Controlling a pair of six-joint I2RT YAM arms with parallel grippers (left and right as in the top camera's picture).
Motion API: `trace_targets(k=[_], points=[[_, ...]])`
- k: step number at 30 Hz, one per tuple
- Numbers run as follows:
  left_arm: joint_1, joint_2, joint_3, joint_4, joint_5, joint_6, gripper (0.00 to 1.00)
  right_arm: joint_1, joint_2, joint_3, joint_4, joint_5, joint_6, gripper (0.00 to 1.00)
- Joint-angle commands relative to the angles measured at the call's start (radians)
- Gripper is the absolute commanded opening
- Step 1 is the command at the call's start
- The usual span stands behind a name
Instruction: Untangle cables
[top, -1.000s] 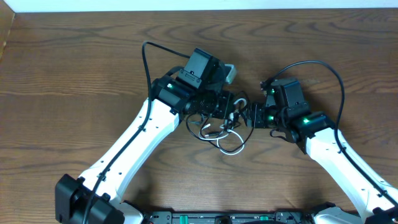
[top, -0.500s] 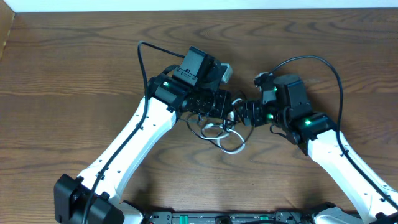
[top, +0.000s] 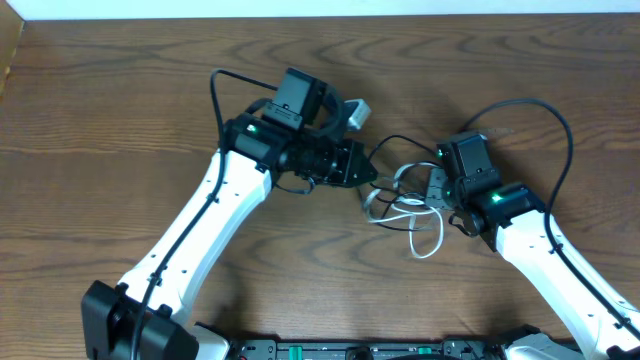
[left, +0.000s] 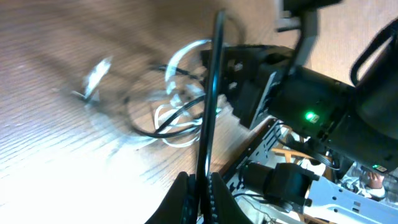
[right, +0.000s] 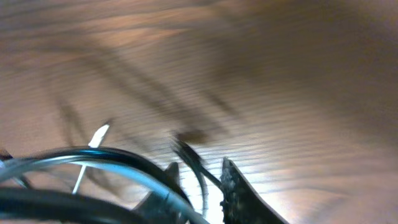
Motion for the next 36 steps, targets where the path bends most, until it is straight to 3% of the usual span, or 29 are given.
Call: trace_targets(k=[1, 5, 17, 18, 21, 23, 26, 36], points=[[0.048, -0.021, 0.018, -0.015, 0.025, 0.058, 0.07, -0.007, -0.005, 0.004, -0.017, 0.164, 0.112, 0.08], [0.078, -0.021, 0.018, -0.027, -0.079, 0.058, 0.07, -0.007, -0.005, 0.004, -0.032, 0.066, 0.104, 0.01], [0.14, -0.021, 0.018, -0.097, -0.46, 0.055, 0.07, -0.007, -0.005, 0.004, -0.12, 0.022, 0.105, 0.06], [0.147, -0.021, 0.018, -0.102, -0.469, 0.052, 0.07, -0.007, -0.005, 0.004, -0.116, 0.001, 0.104, 0.01], [0.152, -0.02, 0.018, -0.112, -0.445, 0.021, 0.11, -0.006, -0.005, 0.004, -0.082, -0.12, 0.064, 0.01], [0.145, -0.02, 0.016, -0.116, -0.399, 0.019, 0.33, -0.006, -0.005, 0.004, -0.024, -0.27, -0.043, 0.01], [0.13, -0.02, 0.013, -0.116, -0.342, 0.019, 0.47, -0.006, -0.005, 0.004, 0.048, -0.445, -0.127, 0.01], [0.039, -0.018, -0.004, -0.149, -0.321, 0.019, 0.48, -0.006, -0.005, 0.004, 0.17, -0.625, -0.146, 0.01]])
